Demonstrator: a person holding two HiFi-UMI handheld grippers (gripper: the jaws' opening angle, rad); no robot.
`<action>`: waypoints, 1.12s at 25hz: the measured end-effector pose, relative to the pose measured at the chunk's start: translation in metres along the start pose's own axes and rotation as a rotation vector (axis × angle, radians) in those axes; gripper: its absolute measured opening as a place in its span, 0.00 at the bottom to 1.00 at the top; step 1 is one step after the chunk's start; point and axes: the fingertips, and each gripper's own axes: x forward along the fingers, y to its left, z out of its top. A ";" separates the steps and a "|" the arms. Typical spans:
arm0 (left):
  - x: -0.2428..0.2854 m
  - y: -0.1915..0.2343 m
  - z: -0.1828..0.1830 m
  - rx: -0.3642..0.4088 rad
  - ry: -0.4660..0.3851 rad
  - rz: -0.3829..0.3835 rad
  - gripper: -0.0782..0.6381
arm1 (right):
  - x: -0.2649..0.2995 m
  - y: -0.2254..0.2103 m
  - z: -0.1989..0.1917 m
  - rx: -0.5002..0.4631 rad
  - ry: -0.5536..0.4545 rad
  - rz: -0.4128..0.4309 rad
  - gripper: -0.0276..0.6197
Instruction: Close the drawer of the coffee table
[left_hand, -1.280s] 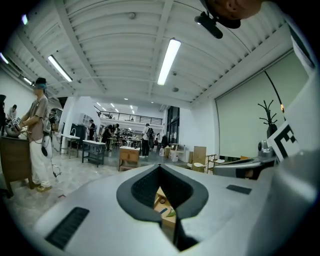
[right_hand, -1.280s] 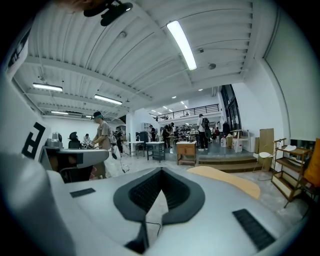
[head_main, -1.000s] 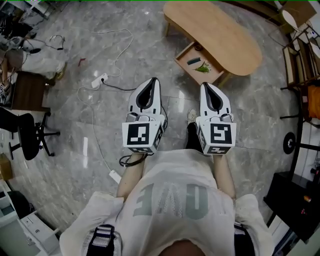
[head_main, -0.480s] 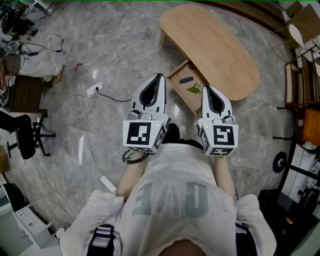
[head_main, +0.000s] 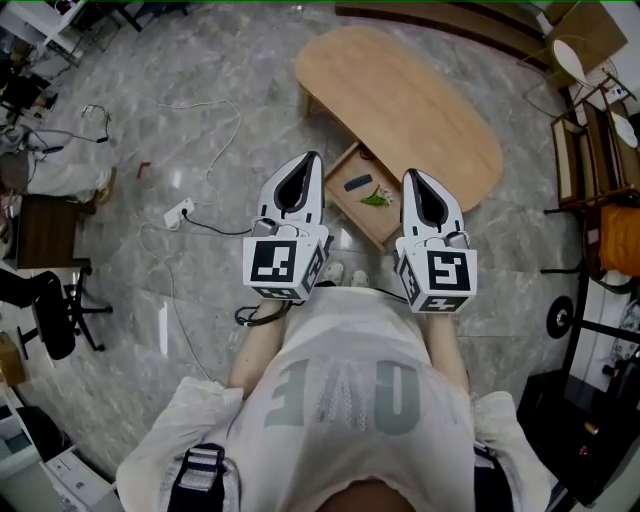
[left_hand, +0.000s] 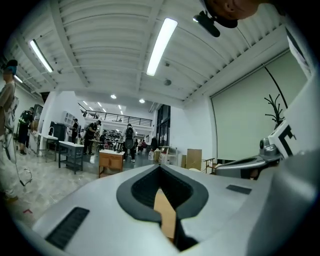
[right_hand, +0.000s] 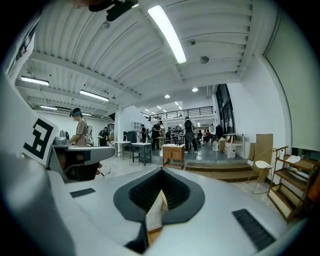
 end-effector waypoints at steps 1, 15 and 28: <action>0.004 0.001 0.000 -0.015 -0.001 -0.007 0.12 | 0.002 -0.002 -0.001 0.008 0.005 -0.009 0.05; 0.058 0.008 -0.058 0.033 0.147 -0.135 0.12 | 0.049 -0.038 -0.037 0.098 0.070 -0.098 0.05; 0.118 -0.030 -0.330 -0.051 0.356 -0.280 0.12 | 0.100 -0.066 -0.295 0.285 0.270 -0.183 0.05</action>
